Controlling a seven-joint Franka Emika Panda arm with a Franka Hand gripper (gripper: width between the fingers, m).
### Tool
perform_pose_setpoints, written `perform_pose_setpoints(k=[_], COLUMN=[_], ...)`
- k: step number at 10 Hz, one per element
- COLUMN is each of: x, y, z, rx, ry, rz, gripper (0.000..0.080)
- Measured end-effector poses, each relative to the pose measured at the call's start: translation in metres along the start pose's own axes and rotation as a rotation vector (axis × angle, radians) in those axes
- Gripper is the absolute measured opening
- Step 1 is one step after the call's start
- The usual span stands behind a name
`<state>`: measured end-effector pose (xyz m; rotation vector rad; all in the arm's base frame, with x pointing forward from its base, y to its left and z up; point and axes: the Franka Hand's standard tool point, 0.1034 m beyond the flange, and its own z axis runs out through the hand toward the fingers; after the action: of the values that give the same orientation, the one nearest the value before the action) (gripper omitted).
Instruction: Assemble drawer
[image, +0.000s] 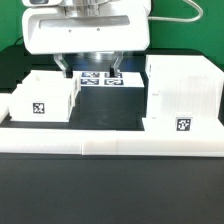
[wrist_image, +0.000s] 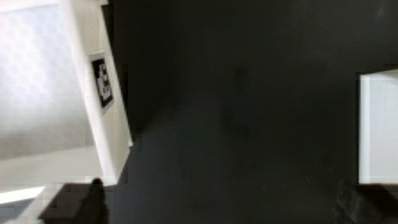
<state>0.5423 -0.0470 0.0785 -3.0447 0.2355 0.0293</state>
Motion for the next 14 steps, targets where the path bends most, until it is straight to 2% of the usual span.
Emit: perform_pose_setpoints(k=[2,3,6,8,12,14], x=[-0.001,-0.003,-0.026,-0.029,-0.029,-0.032], y=[0.003,0.013,0.038,0.050,0.049,0.052], z=[0.000,-0.002,0.017,0.027,0.027,0.037], rx=[0.000,0.000,-0.028,-0.036,-0.036,-0.044], ry=[-0.001,-0.001,0.013,0.007,0.006,0.000], rz=[-0.027,-0.114,-0.200,-0.213,-0.216,-0.215], gripper=[0.0648,0.0648,0.0648,0.0648,0.0648,0.0648])
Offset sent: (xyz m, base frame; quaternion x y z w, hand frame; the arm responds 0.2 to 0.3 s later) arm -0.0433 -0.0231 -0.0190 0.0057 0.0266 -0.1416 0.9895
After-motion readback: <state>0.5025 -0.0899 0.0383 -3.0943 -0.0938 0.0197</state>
